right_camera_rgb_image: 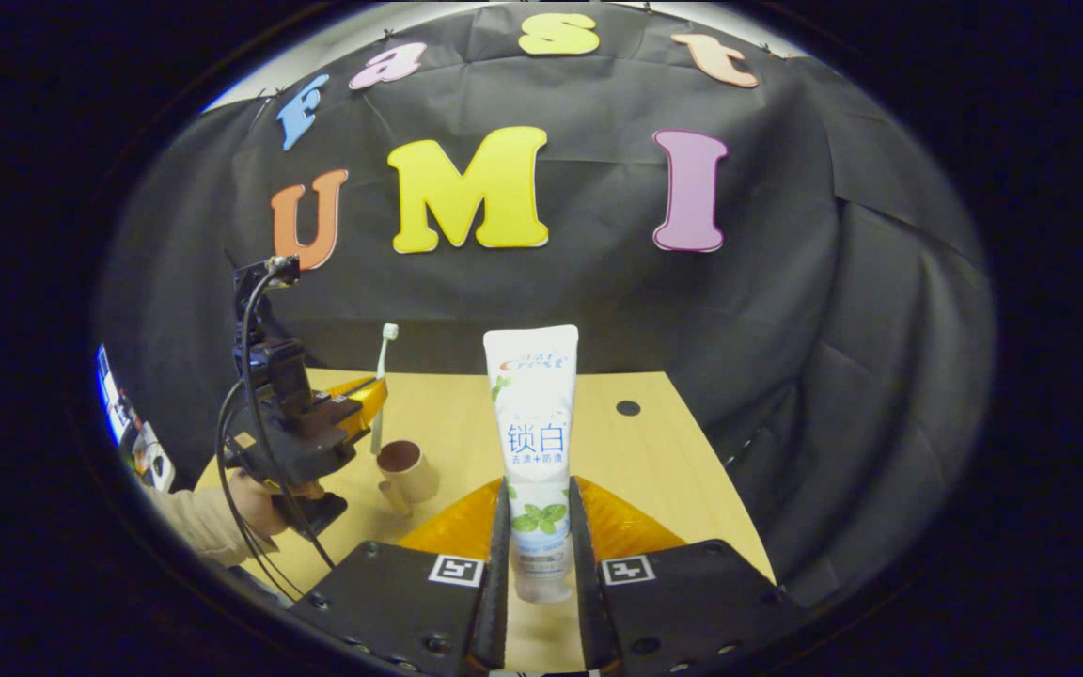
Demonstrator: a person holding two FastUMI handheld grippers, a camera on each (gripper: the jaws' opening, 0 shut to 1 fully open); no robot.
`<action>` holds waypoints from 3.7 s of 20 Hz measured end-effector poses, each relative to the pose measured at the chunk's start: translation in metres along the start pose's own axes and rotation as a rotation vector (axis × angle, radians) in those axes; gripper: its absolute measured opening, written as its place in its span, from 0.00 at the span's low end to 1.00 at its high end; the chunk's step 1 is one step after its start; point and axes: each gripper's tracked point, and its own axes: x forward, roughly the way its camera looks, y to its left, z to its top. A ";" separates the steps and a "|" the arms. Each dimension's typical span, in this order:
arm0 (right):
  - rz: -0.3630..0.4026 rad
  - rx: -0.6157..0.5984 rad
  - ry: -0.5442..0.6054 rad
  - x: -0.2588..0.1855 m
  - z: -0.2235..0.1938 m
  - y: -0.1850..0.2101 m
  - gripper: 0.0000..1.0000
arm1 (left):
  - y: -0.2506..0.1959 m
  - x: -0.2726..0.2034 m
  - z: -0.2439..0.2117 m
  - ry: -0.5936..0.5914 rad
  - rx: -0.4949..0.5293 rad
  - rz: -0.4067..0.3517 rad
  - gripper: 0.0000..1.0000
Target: Put the toothbrush and toothpaste on the desktop into the cup, then pick up the cup and place it on the coaster on the desktop.
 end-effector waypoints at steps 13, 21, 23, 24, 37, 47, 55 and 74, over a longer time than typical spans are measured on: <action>0.086 -0.015 0.061 0.034 0.006 0.033 0.30 | 0.008 -0.033 -0.028 0.102 -0.078 -0.001 0.83; 0.285 -0.056 0.032 0.088 0.040 0.131 0.31 | 0.068 -0.123 -0.017 0.100 -0.078 0.157 0.99; 0.331 -0.067 0.020 0.103 0.047 0.154 0.31 | 0.079 -0.145 -0.012 0.089 -0.078 0.200 0.99; 0.342 -0.076 0.011 0.111 0.051 0.165 0.31 | 0.084 -0.155 -0.006 0.073 -0.076 0.226 1.00; 0.463 -0.167 -0.018 0.195 0.015 0.236 0.34 | 0.071 -0.221 0.002 0.014 -0.060 0.389 0.99; 0.424 -0.159 -0.015 0.188 0.013 0.227 0.34 | 0.066 -0.213 -0.020 0.096 -0.100 0.341 0.99; 0.392 -0.139 -0.038 0.149 0.018 0.210 0.34 | 0.052 -0.184 -0.028 0.123 -0.107 0.213 0.99; 0.158 -0.007 -0.164 0.000 0.050 0.020 0.97 | -0.006 -0.038 -0.149 0.741 0.023 -0.043 1.00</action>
